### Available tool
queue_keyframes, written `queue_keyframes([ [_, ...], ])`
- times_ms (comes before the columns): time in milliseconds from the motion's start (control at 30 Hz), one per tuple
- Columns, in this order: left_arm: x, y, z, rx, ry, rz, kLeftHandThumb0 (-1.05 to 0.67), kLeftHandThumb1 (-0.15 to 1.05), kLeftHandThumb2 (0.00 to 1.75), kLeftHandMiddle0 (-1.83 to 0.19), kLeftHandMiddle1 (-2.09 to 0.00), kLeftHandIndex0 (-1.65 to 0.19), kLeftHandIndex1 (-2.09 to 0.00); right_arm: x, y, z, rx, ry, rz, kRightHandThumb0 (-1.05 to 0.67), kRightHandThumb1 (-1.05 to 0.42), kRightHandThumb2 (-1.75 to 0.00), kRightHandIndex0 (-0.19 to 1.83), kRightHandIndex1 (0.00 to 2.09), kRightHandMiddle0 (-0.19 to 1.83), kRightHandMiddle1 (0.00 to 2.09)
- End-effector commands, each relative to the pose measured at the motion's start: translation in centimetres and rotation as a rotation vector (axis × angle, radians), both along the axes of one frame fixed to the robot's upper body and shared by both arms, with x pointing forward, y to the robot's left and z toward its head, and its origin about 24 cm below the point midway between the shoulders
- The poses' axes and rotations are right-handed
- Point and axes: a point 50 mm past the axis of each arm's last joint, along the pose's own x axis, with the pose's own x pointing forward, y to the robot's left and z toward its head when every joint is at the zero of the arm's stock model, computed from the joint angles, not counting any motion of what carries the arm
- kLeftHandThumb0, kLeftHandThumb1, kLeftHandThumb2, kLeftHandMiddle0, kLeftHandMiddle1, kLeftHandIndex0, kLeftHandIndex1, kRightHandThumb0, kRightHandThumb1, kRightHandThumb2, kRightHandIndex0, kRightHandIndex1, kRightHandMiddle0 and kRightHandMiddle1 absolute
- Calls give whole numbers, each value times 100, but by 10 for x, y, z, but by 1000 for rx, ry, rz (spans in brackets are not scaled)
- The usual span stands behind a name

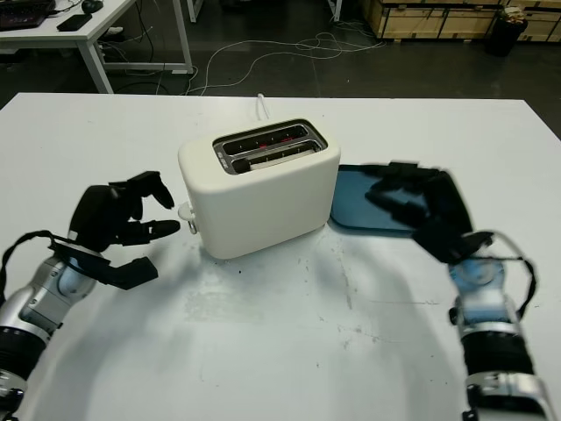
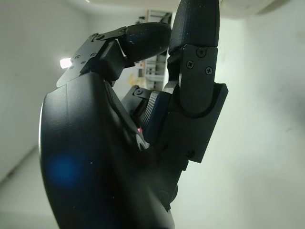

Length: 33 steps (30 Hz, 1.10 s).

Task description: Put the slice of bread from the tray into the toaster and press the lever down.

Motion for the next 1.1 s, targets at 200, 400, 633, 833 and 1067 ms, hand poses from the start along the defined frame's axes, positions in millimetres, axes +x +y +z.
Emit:
queue_keyframes([
  [200,11,23,39,94,-19,30,-98,92,32,-54,-175,-17,-174,8,-7,35,-182,-8,10,-60,-81,0,85,44,90,0],
  [400,21,27,61,139,-10,17,-102,92,30,-52,-175,-18,-175,12,-2,46,-331,21,53,-67,-81,-1,81,40,86,0],
  [633,28,16,71,91,-3,-11,-102,92,28,-51,-175,-21,-171,16,8,50,-393,65,65,-69,-83,-1,77,37,82,0],
  [833,29,8,65,40,-20,-34,-95,92,28,-53,-175,-29,-161,19,13,60,-388,84,40,-66,-85,0,77,27,77,1],
  [1067,27,5,68,67,-6,-43,-95,92,24,-58,-175,-34,-162,21,10,73,-385,26,-4,-71,-88,-1,80,28,80,2],
])
